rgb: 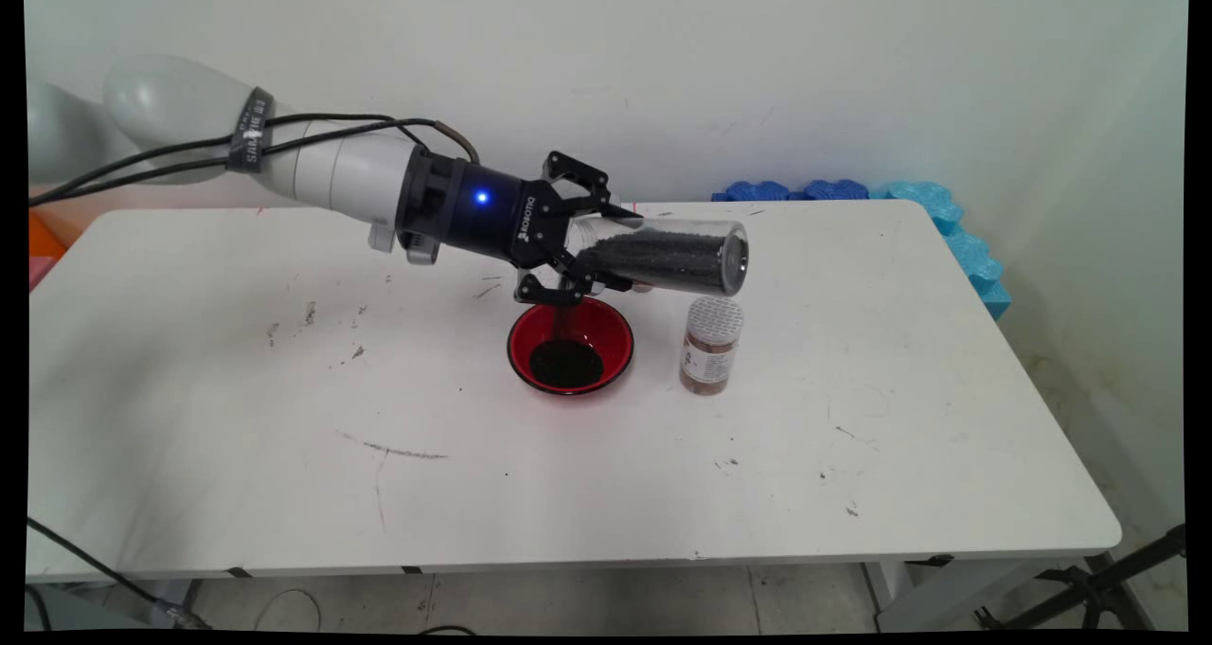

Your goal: Pour the black seasoning powder in the red bowl

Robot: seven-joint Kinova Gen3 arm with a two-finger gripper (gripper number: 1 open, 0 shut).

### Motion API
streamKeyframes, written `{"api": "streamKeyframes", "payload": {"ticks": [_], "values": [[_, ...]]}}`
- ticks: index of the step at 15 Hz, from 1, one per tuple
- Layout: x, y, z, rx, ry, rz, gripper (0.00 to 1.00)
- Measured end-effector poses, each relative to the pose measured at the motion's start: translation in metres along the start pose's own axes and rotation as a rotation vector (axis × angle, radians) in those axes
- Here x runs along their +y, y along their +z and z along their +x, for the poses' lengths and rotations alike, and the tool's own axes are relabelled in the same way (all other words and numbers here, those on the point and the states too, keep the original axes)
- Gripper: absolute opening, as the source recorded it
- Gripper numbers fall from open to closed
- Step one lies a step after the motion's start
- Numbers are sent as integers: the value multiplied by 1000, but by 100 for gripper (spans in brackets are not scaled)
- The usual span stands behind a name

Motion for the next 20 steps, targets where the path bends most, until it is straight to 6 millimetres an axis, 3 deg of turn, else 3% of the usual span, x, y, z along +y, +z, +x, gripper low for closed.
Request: {"api": "streamKeyframes", "payload": {"ticks": [20], "values": [[-2,9,7,-7,-30,-13,0]]}}
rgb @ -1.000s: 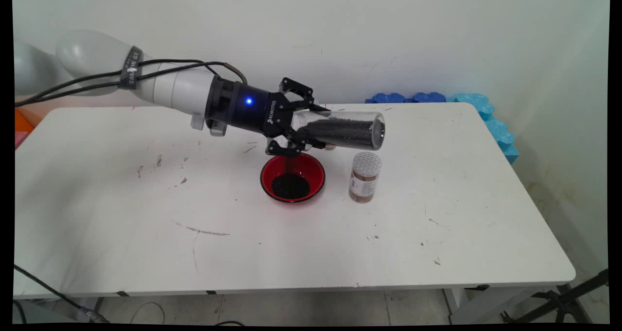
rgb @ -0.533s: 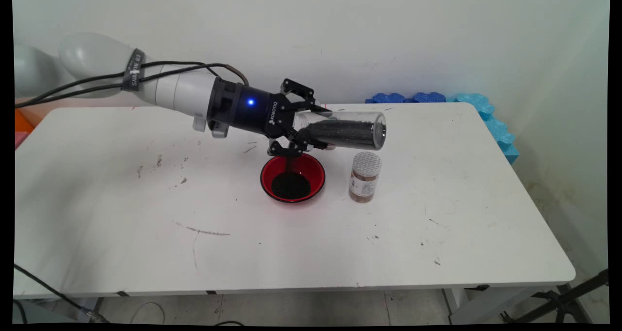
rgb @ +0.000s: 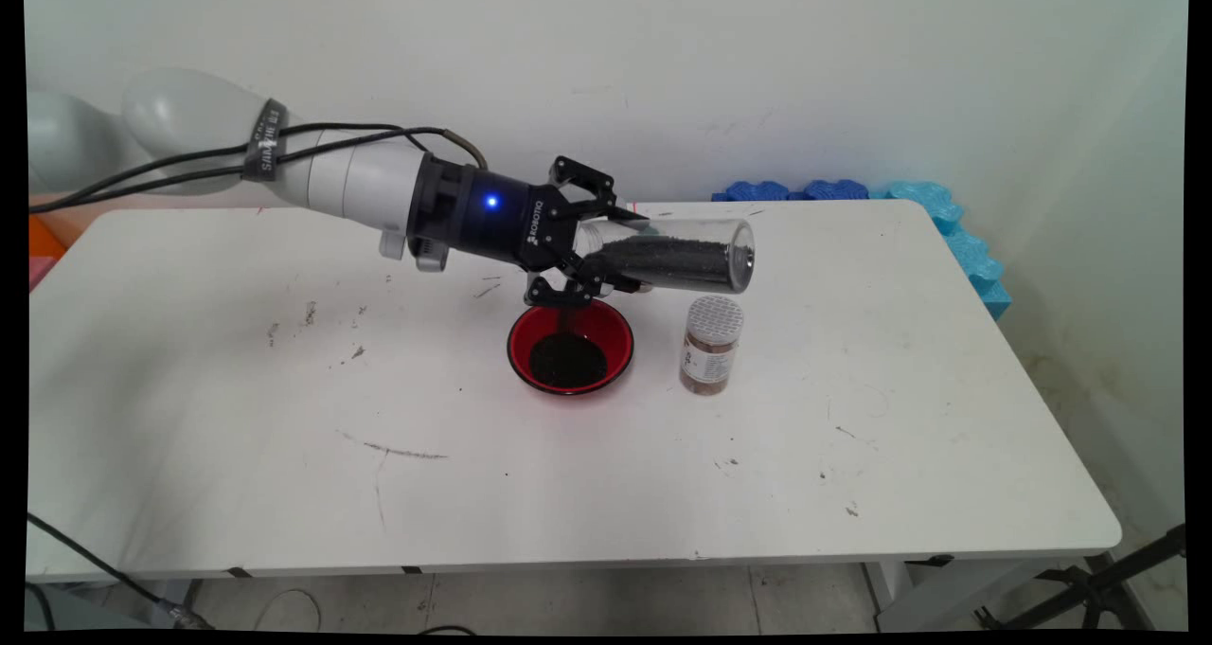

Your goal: Pour the black seasoning powder in the red bowl

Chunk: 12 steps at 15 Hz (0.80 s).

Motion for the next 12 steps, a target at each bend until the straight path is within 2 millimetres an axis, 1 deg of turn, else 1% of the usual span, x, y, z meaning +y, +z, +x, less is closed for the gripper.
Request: {"api": "streamKeyframes", "payload": {"ticks": [7,12], "values": [[0,1,1,-1,24,4,0],[1,0,1,6,107,17,0]]}}
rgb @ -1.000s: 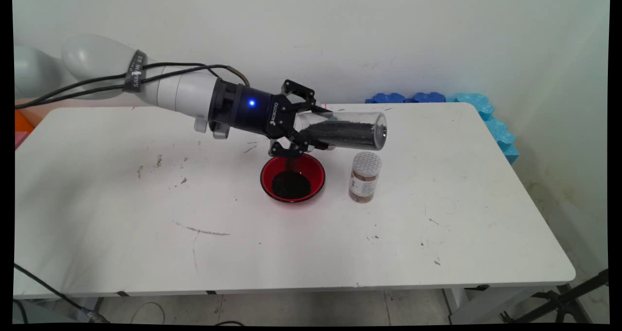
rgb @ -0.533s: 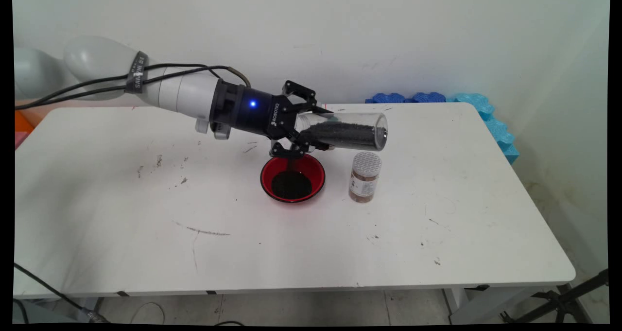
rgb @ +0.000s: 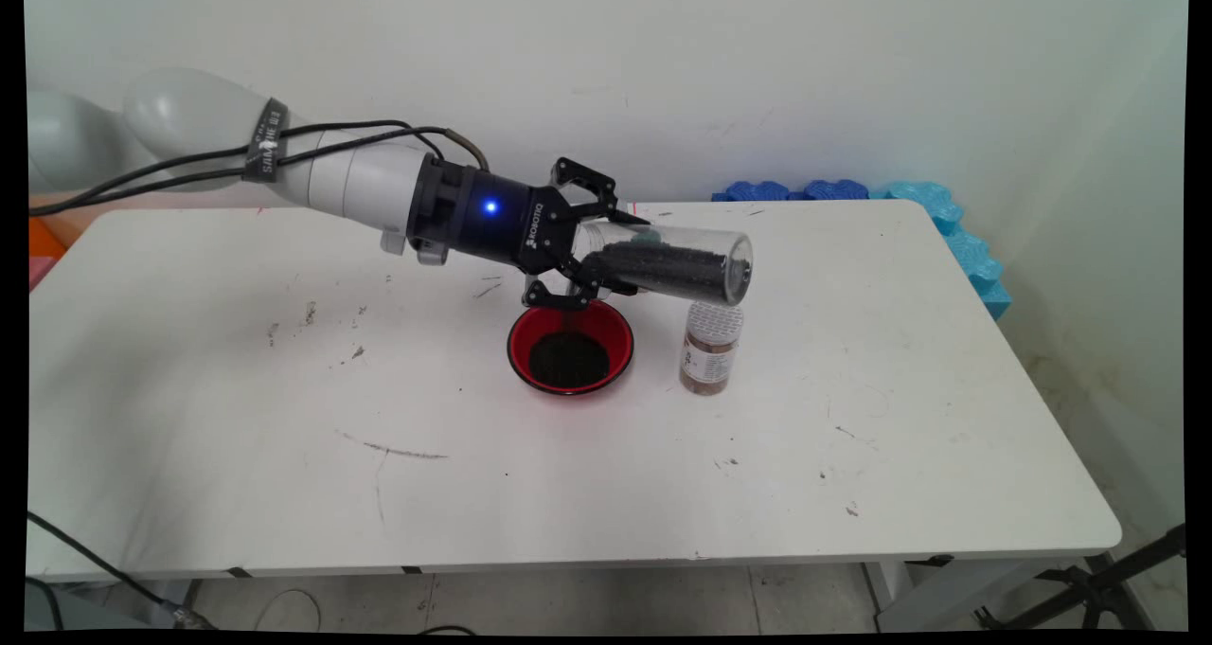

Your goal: Pour the black seasoning powder in the red bowl

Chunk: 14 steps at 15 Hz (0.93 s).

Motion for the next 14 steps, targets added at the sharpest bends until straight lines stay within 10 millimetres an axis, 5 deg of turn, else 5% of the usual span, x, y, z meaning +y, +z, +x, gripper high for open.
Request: {"api": "streamKeyframes", "payload": {"ticks": [14], "values": [[5,-5,-10,-1,419,56,0]]}}
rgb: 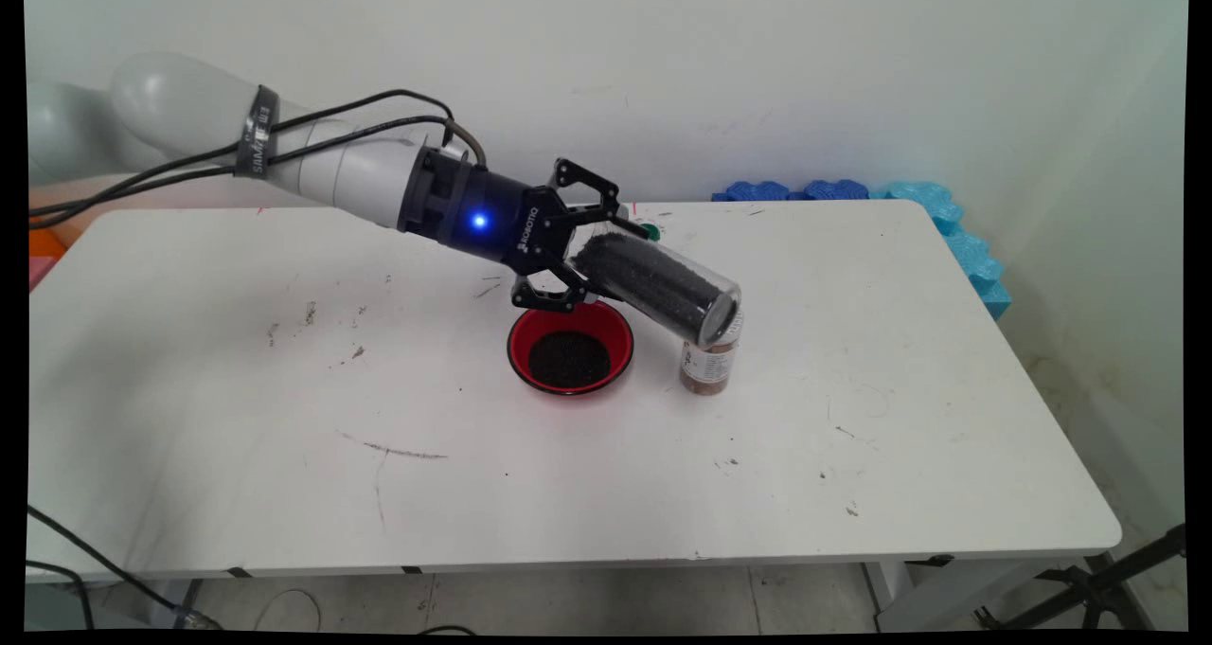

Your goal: Pour the black seasoning powder in the red bowl

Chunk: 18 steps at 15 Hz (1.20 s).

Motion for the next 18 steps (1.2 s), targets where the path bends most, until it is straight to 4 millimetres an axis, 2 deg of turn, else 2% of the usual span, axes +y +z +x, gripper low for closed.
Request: {"api": "streamKeyframes", "payload": {"ticks": [6,18], "values": [[7,0,-6,-1,217,27,0],[29,-2,-27,3,786,89,0]]}}
